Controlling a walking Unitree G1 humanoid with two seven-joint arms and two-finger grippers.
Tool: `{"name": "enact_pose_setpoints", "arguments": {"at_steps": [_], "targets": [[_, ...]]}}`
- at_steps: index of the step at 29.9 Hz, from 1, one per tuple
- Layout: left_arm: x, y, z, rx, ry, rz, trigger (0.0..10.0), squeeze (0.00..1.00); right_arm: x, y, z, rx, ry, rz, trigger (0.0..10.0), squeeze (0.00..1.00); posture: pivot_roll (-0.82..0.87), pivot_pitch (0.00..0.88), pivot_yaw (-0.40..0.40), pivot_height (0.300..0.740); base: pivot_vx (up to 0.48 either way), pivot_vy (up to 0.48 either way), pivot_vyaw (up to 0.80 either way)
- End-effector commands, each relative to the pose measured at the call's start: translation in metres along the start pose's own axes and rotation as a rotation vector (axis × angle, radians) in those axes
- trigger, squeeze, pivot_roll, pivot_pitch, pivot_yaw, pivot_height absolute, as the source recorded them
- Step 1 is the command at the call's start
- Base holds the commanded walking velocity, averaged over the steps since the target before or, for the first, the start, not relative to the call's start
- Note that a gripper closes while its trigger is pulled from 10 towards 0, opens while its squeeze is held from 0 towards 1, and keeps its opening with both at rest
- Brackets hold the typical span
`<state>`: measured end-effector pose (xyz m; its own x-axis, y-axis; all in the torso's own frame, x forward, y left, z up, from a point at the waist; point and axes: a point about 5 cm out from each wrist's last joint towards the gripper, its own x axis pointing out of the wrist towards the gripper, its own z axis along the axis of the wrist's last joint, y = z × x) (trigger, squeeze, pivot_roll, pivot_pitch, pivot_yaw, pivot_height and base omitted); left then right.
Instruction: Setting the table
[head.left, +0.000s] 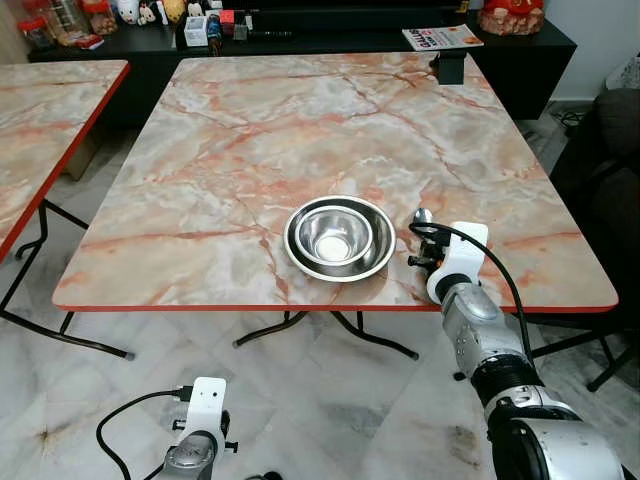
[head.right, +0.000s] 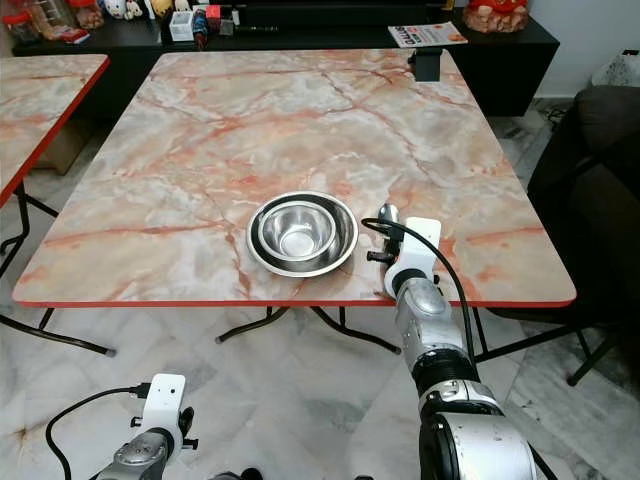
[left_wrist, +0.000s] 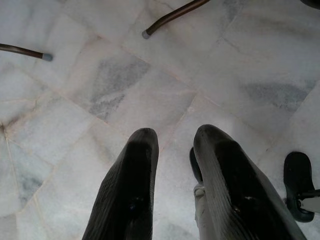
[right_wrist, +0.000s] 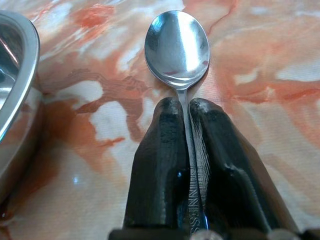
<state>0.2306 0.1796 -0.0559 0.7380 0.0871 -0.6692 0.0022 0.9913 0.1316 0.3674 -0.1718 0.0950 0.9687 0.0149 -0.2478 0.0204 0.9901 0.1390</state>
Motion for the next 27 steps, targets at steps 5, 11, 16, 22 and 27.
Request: {"name": "enact_pose_setpoints", "arguments": {"at_steps": [5, 11, 16, 22, 27], "targets": [[-0.001, 0.000, -0.006, 0.016, 0.018, 0.003, 10.0, 0.00, 0.000, -0.002, -0.003, -0.012, 0.015, 0.000, 10.0, 0.00, -0.07, 0.133, 0.012, 0.740, 0.000, 0.000, 0.00], [-0.001, 0.000, -0.006, 0.018, 0.018, 0.003, 10.0, 0.00, 0.001, -0.002, -0.002, -0.012, 0.010, 0.001, 10.0, 1.00, -0.07, 0.133, 0.012, 0.740, 0.000, 0.000, 0.00], [-0.001, 0.000, -0.005, 0.018, 0.018, 0.003, 10.0, 0.00, 0.001, -0.001, 0.000, -0.017, 0.003, 0.007, 10.0, 1.00, -0.07, 0.132, 0.011, 0.740, 0.000, 0.000, 0.00], [-0.001, 0.000, -0.005, 0.018, 0.018, 0.003, 10.0, 0.00, 0.001, -0.001, 0.002, -0.031, -0.007, 0.008, 10.0, 0.77, -0.07, 0.128, 0.010, 0.740, 0.000, 0.000, 0.00], [-0.001, -0.001, -0.004, 0.016, 0.017, 0.003, 10.0, 0.00, 0.001, -0.003, 0.019, -0.074, -0.123, 0.010, 10.0, 0.00, -0.07, 0.124, 0.010, 0.740, 0.000, 0.000, 0.00]]}}
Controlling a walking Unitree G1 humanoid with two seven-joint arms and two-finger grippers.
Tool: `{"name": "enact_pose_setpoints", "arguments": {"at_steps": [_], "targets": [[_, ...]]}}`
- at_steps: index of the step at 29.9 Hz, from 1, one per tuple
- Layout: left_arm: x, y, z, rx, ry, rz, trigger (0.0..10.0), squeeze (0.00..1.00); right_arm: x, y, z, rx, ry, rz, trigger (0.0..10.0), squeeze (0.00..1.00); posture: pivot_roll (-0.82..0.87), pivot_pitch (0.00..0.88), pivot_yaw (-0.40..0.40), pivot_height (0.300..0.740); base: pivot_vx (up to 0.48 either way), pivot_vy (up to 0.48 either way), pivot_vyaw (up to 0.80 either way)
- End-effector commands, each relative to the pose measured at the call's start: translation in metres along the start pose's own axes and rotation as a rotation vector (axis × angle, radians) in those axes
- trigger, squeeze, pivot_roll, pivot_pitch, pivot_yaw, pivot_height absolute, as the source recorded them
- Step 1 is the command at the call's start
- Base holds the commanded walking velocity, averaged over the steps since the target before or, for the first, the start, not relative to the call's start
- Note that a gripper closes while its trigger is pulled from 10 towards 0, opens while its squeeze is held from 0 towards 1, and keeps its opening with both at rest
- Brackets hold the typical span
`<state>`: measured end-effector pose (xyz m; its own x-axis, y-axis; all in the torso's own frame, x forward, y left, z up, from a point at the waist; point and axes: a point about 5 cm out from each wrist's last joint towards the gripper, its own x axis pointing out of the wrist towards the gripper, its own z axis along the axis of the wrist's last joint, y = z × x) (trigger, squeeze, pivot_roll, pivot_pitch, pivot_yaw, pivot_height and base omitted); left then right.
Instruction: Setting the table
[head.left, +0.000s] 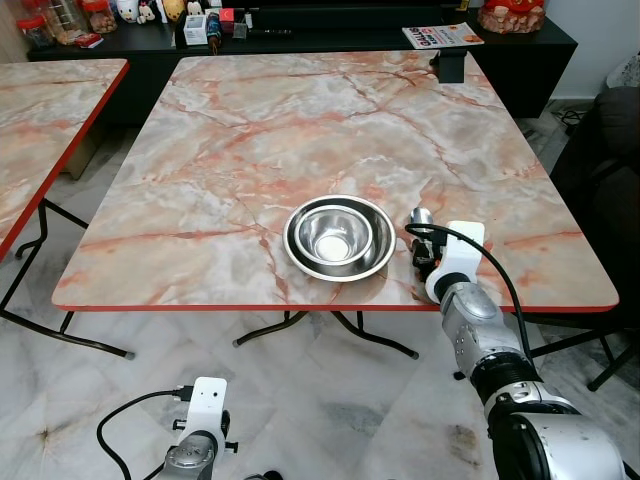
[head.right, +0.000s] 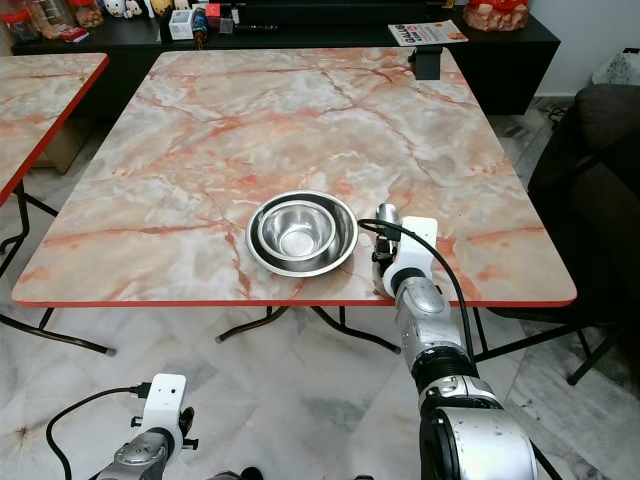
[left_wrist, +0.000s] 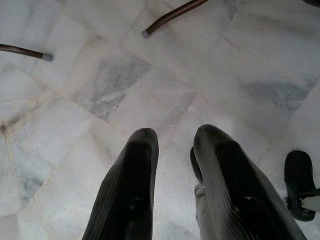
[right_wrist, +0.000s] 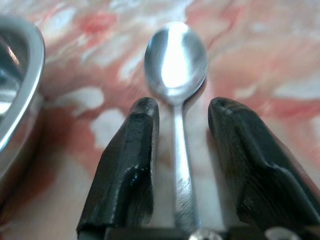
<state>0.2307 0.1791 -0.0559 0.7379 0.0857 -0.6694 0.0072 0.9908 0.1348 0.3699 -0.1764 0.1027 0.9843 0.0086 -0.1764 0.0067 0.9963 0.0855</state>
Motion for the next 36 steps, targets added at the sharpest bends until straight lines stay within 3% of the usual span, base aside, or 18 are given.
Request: {"name": "enact_pose_setpoints", "arguments": {"at_steps": [1, 4, 13, 20, 36], "targets": [[-0.001, -0.001, -0.004, 0.010, 0.017, 0.004, 10.0, 0.00, 0.001, 0.000, 0.012, -0.018, -0.064, 0.009, 10.0, 0.00, -0.07, 0.124, 0.010, 0.740, 0.000, 0.000, 0.00], [-0.001, 0.000, -0.003, 0.010, 0.013, 0.002, 10.0, 0.00, -0.001, -0.002, 0.029, -0.049, -0.201, 0.015, 10.0, 0.00, -0.07, 0.120, 0.011, 0.740, 0.000, 0.000, 0.00], [0.000, 0.000, 0.002, -0.013, -0.035, 0.004, 10.0, 0.00, -0.008, -0.007, 0.038, -0.082, -0.337, -0.008, 10.0, 0.00, -0.07, 0.115, 0.016, 0.740, 0.000, 0.000, 0.00], [0.000, 0.001, 0.003, -0.020, -0.036, -0.001, 10.0, 0.00, -0.008, -0.008, 0.042, -0.094, -0.365, -0.012, 10.0, 0.00, -0.07, 0.102, 0.021, 0.740, 0.000, 0.000, 0.00], [0.000, 0.005, 0.003, -0.004, -0.018, 0.011, 10.0, 0.00, -0.006, -0.009, 0.054, -0.098, -0.408, -0.025, 10.0, 0.00, -0.07, 0.070, 0.030, 0.740, 0.000, 0.328, 0.00]]}}
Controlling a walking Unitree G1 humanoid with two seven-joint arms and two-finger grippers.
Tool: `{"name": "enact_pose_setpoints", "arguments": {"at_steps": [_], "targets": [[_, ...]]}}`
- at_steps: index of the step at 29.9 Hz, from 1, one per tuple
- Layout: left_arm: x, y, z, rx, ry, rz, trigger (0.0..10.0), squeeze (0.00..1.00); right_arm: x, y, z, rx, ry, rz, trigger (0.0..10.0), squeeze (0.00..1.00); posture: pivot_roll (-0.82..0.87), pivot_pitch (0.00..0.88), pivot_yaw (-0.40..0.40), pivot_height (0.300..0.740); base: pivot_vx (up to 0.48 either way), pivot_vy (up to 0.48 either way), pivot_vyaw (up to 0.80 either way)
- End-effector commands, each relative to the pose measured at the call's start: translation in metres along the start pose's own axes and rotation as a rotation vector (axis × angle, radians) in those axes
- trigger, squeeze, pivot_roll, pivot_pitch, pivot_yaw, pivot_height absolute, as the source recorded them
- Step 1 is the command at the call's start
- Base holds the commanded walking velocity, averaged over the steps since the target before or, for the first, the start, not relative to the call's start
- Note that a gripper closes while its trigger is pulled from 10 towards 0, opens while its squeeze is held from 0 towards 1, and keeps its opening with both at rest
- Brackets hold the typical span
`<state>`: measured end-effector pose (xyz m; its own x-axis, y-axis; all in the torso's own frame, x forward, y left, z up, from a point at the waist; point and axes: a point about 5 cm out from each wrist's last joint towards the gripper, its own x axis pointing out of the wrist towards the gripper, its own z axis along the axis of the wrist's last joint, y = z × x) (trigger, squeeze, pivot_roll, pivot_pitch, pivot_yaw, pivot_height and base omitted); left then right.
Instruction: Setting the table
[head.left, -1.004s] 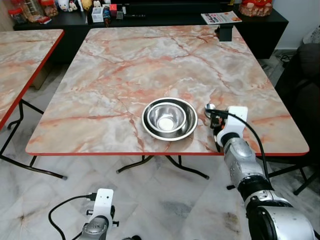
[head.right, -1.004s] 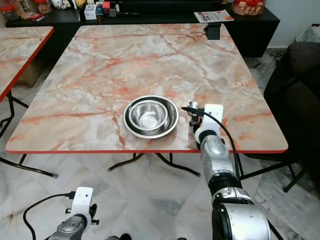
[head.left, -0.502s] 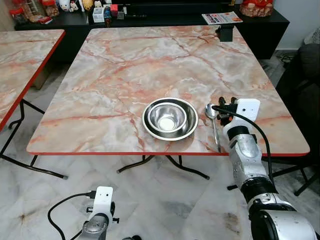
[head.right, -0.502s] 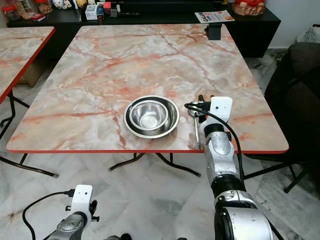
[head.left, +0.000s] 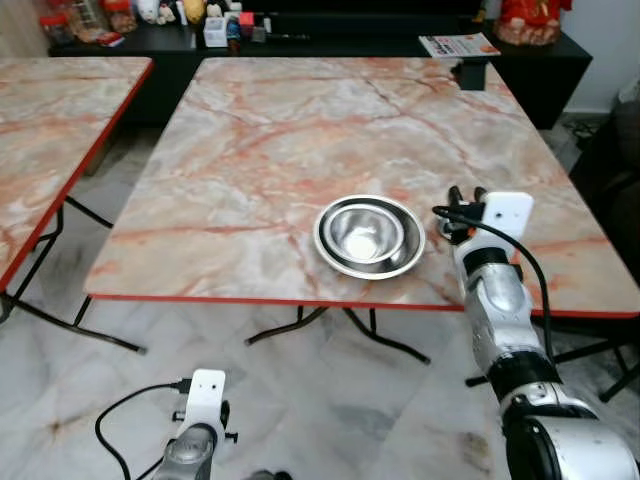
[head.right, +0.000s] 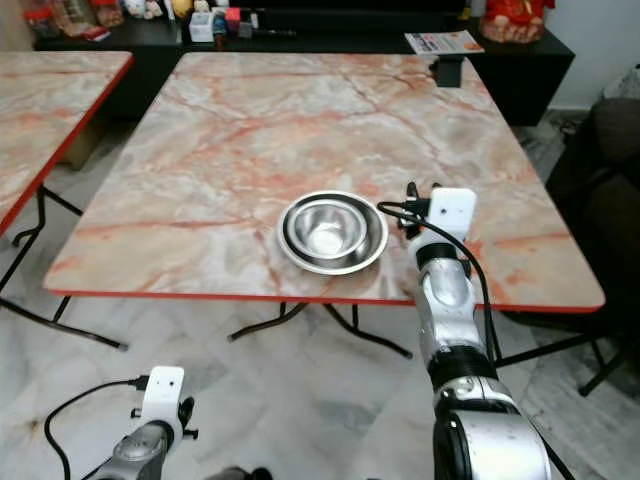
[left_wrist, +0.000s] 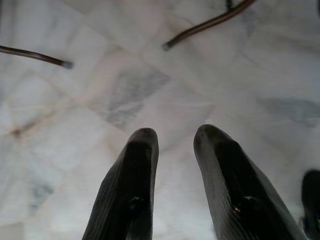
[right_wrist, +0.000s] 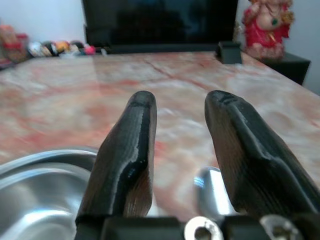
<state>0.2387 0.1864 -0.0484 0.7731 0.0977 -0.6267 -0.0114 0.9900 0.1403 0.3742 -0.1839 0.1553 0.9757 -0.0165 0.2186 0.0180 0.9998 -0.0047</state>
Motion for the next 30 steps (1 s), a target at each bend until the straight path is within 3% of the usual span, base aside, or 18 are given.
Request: {"name": "enact_pose_setpoints", "arguments": {"at_steps": [1, 30], "targets": [[-0.0016, -0.0028, -0.0073, 0.004, 0.036, -0.006, 10.0, 0.00, -0.0006, -0.0066, 0.0013, -0.010, -0.008, -0.014, 10.0, 0.00, -0.07, 0.070, 0.030, 0.740, 0.000, 0.337, 0.00], [-0.0022, 0.0018, -0.0101, 0.017, 0.048, 0.004, 10.0, 0.00, -0.0013, -0.0003, 0.0026, 0.001, -0.031, -0.004, 10.0, 0.00, -0.06, 0.062, 0.044, 0.740, 0.000, 0.335, 0.00]]}}
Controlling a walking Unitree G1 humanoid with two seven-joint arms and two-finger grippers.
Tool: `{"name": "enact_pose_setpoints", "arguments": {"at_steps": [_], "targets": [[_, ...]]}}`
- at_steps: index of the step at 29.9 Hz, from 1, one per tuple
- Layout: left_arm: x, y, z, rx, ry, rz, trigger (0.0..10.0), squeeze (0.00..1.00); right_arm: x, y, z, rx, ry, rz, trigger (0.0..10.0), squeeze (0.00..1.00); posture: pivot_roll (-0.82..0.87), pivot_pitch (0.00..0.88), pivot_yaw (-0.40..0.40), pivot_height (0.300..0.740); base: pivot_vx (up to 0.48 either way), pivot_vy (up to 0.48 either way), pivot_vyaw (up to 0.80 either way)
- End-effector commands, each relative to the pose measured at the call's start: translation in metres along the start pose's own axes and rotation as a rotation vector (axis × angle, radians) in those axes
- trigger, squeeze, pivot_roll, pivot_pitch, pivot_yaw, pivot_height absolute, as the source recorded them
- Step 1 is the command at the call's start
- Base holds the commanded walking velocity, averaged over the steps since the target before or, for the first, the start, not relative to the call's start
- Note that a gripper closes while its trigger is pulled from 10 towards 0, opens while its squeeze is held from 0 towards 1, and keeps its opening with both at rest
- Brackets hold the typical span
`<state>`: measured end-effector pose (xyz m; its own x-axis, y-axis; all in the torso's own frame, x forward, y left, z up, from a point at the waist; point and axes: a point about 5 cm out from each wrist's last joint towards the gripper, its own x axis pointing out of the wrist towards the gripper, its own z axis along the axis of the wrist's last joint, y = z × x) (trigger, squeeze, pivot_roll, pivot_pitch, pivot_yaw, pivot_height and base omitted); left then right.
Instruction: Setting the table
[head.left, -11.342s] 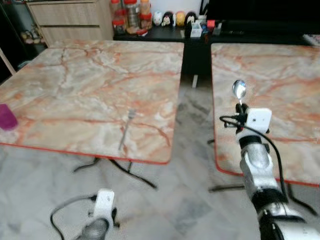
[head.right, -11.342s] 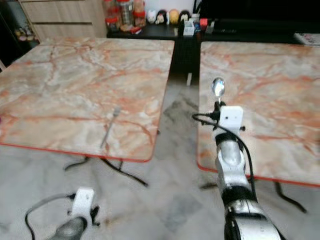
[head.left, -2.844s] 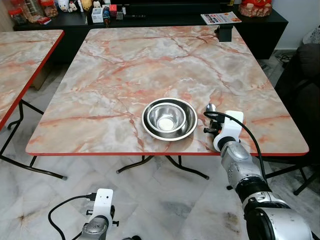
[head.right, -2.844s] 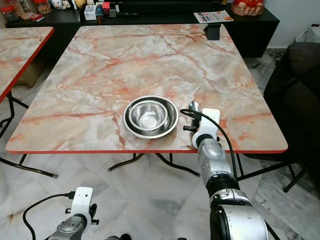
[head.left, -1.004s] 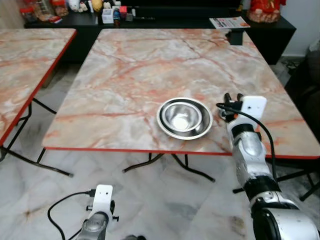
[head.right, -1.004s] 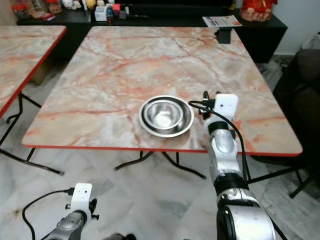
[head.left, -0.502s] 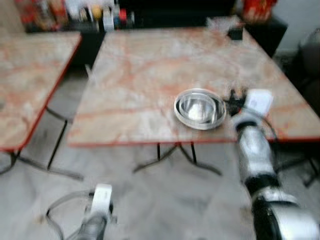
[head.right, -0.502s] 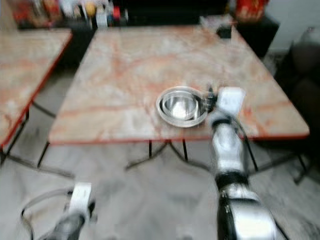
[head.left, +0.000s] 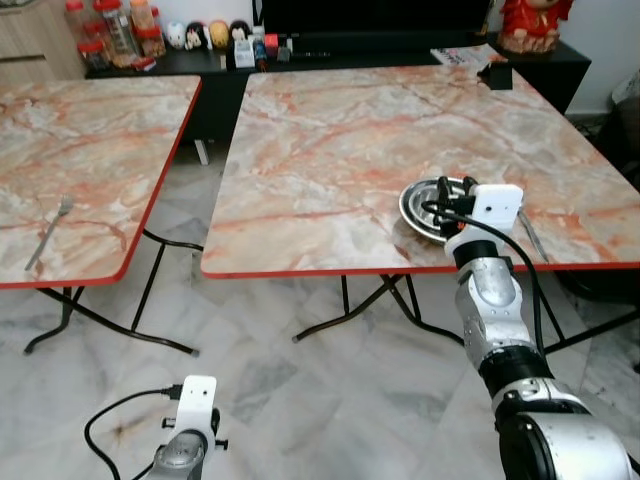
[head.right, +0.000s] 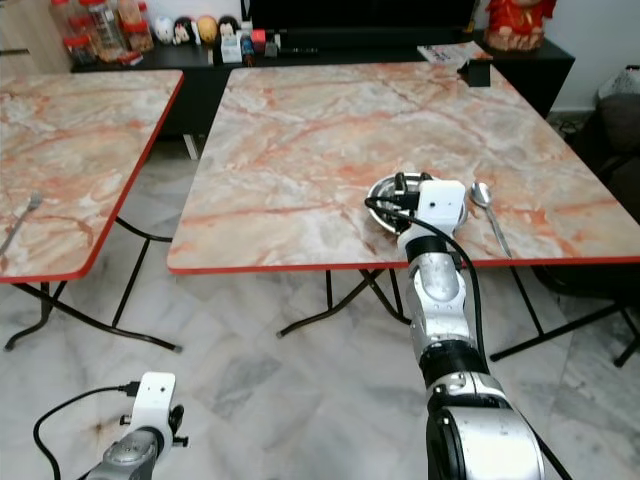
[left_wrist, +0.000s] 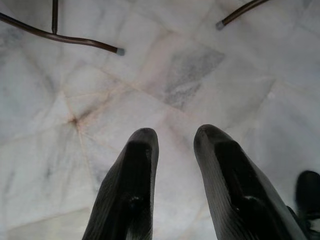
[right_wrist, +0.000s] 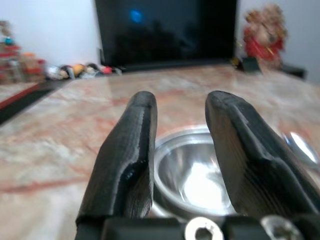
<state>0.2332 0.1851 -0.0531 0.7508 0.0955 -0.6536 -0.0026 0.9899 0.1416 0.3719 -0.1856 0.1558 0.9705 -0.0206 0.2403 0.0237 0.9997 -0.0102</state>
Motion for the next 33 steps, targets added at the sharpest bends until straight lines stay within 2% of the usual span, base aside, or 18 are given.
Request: {"name": "enact_pose_setpoints", "arguments": {"at_steps": [1, 24, 33], "targets": [[-0.001, 0.004, -0.003, 0.010, 0.014, 0.010, 10.0, 0.00, 0.001, 0.001, 0.002, 0.007, -0.009, 0.000, 10.0, 0.00, -0.06, 0.062, 0.044, 0.740, 0.000, 0.334, 0.00], [0.000, 0.004, -0.002, 0.009, 0.012, 0.015, 10.0, 0.00, -0.005, 0.003, -0.010, 0.009, 0.044, 0.003, 10.0, 0.00, -0.06, 0.076, 0.046, 0.740, 0.000, 0.335, 0.00], [0.000, 0.004, -0.002, 0.010, 0.013, 0.016, 10.0, 0.00, -0.011, 0.001, -0.022, 0.010, 0.099, -0.002, 10.0, 0.00, -0.05, 0.073, 0.048, 0.740, 0.000, 0.335, 0.00]]}}
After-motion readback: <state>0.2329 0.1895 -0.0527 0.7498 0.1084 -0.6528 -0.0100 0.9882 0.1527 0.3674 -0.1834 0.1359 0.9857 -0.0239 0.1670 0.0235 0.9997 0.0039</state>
